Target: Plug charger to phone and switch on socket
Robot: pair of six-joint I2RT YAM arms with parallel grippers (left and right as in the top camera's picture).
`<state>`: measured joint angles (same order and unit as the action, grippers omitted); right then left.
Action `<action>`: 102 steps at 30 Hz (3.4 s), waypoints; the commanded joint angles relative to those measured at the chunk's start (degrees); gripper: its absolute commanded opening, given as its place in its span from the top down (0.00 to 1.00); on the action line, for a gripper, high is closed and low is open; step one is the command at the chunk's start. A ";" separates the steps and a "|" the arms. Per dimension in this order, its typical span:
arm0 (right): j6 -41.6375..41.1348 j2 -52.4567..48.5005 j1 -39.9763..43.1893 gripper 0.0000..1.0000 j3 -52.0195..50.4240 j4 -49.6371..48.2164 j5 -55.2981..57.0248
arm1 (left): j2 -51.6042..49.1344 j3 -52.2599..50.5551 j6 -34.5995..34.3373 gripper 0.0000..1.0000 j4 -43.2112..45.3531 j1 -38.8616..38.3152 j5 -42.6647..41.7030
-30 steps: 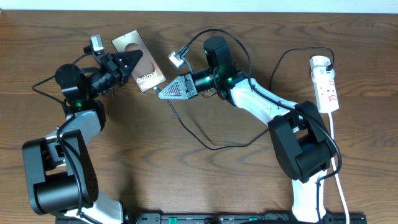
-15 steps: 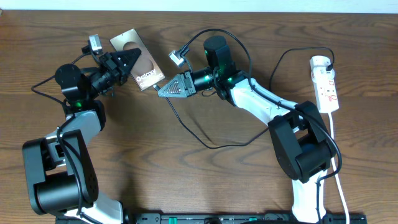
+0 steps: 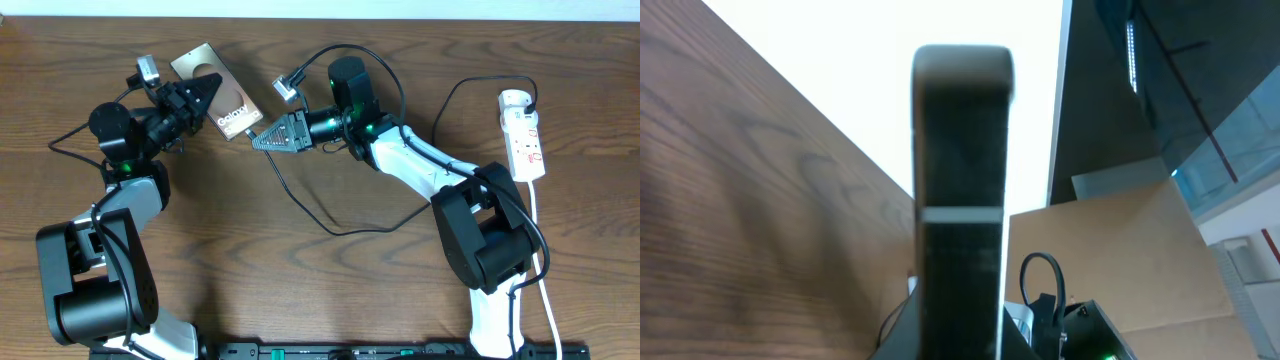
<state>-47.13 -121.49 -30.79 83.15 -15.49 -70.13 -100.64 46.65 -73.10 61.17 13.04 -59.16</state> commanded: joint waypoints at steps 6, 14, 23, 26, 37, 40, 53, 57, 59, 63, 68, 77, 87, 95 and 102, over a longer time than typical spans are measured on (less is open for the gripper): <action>-4.37 -0.15 0.37 0.99 0.98 -2.03 10.51 | 0.55 0.46 -0.50 0.93 0.66 -1.11 -5.29; -7.63 -0.15 0.35 0.99 0.98 -2.47 14.36 | 0.55 0.46 -0.50 0.93 0.66 -1.11 -5.33; -9.20 -0.15 0.31 0.99 0.98 -4.13 14.88 | 0.55 0.46 -0.48 0.93 0.68 -1.27 -5.22; -8.81 -0.15 0.33 0.99 0.98 -4.13 13.38 | 0.55 0.46 -0.46 0.93 0.66 -1.05 -4.63; -4.11 -0.15 0.31 0.99 0.98 -3.23 1.70 | 0.55 0.46 -0.13 0.93 0.66 3.21 -4.66; -1.40 -0.15 0.31 0.99 0.98 0.02 0.72 | 0.55 0.46 -0.35 0.93 0.63 4.46 -4.70; 6.93 -0.15 -1.09 0.99 0.98 6.84 -0.87 | 0.55 0.46 -0.70 0.93 0.61 5.86 -4.87; 4.11 -0.15 -1.62 0.99 0.98 1.97 -2.95 | 0.55 0.46 0.55 0.93 0.59 5.86 -5.55; 3.13 -0.15 -1.90 0.99 0.98 0.04 -2.93 | 0.55 0.46 0.87 0.93 -0.46 5.86 -5.75; 2.34 -0.15 -2.12 0.99 0.98 -1.09 -2.67 | 0.52 0.46 1.49 0.93 -1.92 5.86 -5.73; 2.40 -0.15 -2.10 0.99 0.98 -1.05 -1.75 | 0.52 0.46 1.42 0.93 -1.90 5.86 -5.75; -1.09 -0.15 -2.12 0.99 0.98 -1.01 3.21 | 0.52 0.46 0.57 0.93 -1.88 5.35 -5.75; -4.33 -0.15 -2.12 0.99 0.98 -3.02 1.68 | 0.52 0.46 0.57 0.93 -1.66 5.20 -5.68; -6.21 -0.15 -2.45 0.99 0.98 -6.86 -1.79 | 0.52 0.46 0.57 0.93 -1.68 5.20 -5.64; -5.97 -0.42 -3.23 0.99 0.94 -6.80 -1.95 | 0.52 0.46 -0.74 0.93 -1.68 5.20 -4.74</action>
<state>-52.58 -121.93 -33.12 83.42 -22.13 -70.83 -100.64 46.63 -73.30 58.54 18.52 -64.14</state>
